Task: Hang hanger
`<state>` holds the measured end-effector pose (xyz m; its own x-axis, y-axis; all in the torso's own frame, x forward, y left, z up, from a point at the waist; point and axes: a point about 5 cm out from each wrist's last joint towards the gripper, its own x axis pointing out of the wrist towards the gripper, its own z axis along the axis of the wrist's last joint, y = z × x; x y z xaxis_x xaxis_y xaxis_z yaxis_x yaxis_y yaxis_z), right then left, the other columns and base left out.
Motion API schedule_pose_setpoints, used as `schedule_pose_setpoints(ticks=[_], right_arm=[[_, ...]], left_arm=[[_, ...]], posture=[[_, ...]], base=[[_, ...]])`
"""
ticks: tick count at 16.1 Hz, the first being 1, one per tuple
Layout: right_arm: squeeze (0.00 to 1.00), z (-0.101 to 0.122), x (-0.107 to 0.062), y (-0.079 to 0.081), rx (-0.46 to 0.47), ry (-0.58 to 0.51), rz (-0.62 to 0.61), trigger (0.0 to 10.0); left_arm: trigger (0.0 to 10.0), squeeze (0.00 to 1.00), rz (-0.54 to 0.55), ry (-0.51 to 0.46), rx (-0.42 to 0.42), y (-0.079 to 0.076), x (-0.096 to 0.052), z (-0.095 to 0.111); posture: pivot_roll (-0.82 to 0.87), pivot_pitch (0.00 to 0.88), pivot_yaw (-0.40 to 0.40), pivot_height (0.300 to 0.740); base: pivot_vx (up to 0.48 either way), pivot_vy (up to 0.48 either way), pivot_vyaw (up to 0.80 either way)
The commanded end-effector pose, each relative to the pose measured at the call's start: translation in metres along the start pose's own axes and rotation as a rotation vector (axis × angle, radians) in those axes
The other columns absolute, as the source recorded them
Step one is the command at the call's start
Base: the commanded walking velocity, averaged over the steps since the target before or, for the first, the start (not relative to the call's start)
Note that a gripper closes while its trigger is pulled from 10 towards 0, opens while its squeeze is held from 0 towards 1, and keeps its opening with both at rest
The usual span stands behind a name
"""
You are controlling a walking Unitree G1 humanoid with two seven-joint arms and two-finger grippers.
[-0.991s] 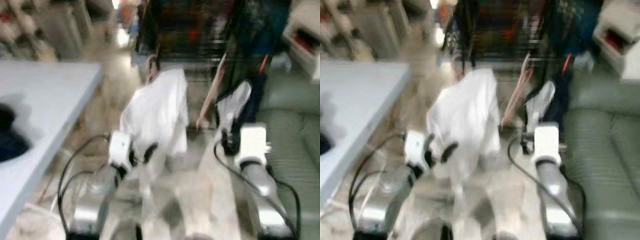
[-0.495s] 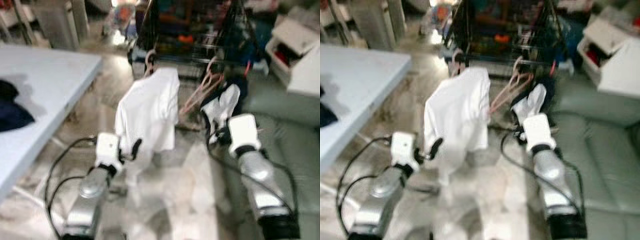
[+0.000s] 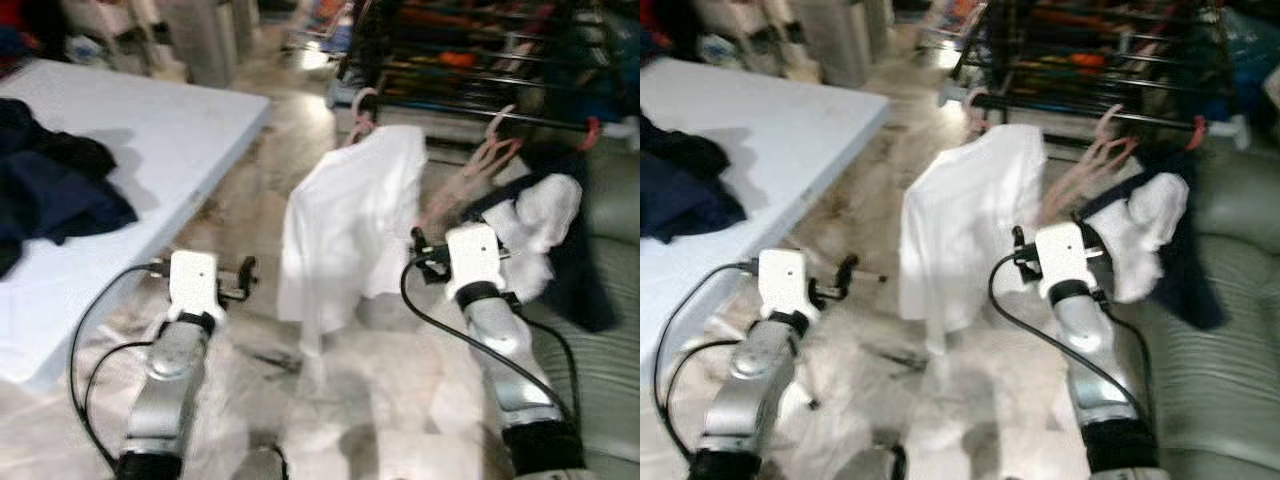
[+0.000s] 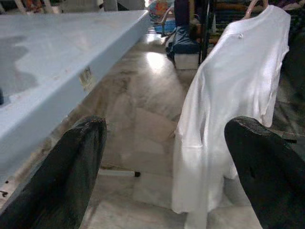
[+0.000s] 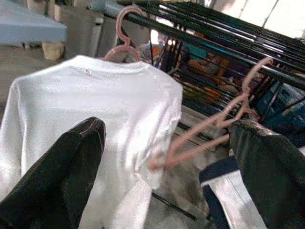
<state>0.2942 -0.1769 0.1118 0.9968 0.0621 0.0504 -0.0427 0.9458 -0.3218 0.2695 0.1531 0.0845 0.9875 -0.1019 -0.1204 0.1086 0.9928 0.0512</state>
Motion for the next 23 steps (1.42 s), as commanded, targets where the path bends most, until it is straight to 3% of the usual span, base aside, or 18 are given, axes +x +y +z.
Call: schedule_pose_setpoints(ticks=[1, 6, 15, 20, 23], right_arm=[[0.00, 0.000, 0.000, -0.001, 0.015, -0.008, -0.011, 10.0], [0.00, 0.013, 0.008, 0.000, 0.017, -0.063, 0.013, 10.0], [0.00, 0.018, 0.005, 0.005, 0.027, -0.096, 0.064, 10.0], [0.00, 0.011, 0.002, 0.009, 0.043, -0.065, 0.107, 10.0], [0.00, 0.015, 0.005, 0.013, 0.037, -0.082, 0.135, 10.0]], left_arm=[[10.0, 0.00, 0.015, -0.002, 0.010, 0.001, 0.002, 0.001], [10.0, 0.00, 0.062, -0.011, 0.011, 0.005, 0.005, 0.005], [10.0, 0.00, 0.073, -0.031, -0.001, 0.003, 0.004, 0.006], [10.0, 0.00, 0.123, -0.026, -0.025, 0.008, -0.003, 0.002], [10.0, 0.00, 0.117, -0.023, -0.033, 0.005, -0.002, 0.001]], posture=[[-0.01, 0.000, 0.038, 0.740], [0.00, 0.007, 0.028, 0.740], [-0.01, 0.022, 0.007, 0.740], [0.02, 0.020, -0.060, 0.740], [0.02, 0.019, -0.056, 0.740]], base=[[0.000, 0.000, 0.80], [0.000, 0.000, 0.80], [0.000, 0.000, 0.80], [0.000, 0.000, 0.00], [0.000, 0.402, 0.00]])
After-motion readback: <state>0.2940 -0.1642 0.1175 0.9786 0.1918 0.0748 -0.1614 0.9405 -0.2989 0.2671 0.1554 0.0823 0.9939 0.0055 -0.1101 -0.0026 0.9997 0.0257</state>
